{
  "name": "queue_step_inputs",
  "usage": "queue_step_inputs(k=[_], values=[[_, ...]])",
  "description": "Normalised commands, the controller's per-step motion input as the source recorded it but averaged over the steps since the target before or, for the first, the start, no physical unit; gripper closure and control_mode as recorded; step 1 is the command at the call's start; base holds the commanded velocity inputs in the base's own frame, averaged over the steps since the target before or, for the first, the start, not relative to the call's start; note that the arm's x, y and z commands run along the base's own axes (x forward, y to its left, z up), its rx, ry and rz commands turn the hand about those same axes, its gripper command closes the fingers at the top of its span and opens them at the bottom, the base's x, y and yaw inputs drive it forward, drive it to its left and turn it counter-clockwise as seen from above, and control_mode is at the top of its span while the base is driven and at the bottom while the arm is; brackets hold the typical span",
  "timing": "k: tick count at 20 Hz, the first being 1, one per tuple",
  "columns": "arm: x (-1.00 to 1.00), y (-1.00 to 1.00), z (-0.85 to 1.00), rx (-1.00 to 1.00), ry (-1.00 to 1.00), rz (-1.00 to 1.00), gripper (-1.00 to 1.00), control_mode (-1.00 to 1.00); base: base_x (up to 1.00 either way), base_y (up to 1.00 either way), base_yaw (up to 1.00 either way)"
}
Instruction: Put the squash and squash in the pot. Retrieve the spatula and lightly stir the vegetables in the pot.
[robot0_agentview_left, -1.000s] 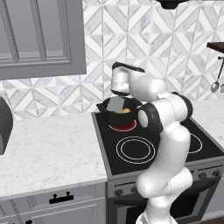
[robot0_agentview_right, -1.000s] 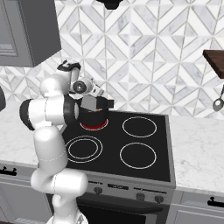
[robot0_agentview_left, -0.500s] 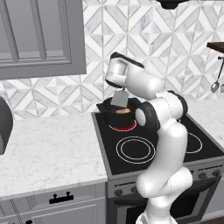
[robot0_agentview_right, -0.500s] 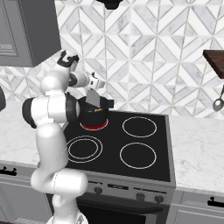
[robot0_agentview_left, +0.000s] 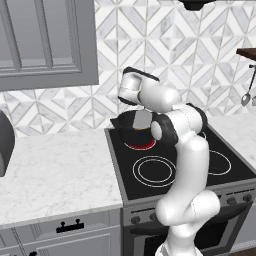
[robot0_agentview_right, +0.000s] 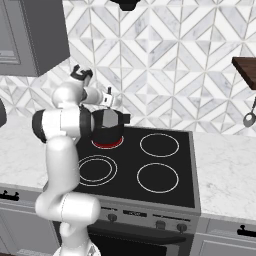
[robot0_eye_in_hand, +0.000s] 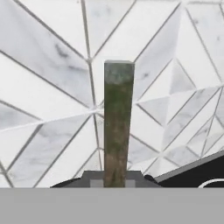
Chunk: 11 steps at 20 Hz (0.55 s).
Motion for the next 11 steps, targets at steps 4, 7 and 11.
queue_step_inputs(k=[4, 7, 11], values=[[0.0, 0.0, -0.79, 0.0, 0.04, 0.0, 1.0, -1.0, 0.0, 0.0, 0.0], [-0.28, 0.15, -0.1, 0.0, -0.04, 0.0, 1.0, -1.0, 0.0, 0.0, 0.0], [-0.22, 0.19, 0.38, 0.0, -0.05, 0.04, 1.0, -1.0, 0.0, 0.0, 0.0]])
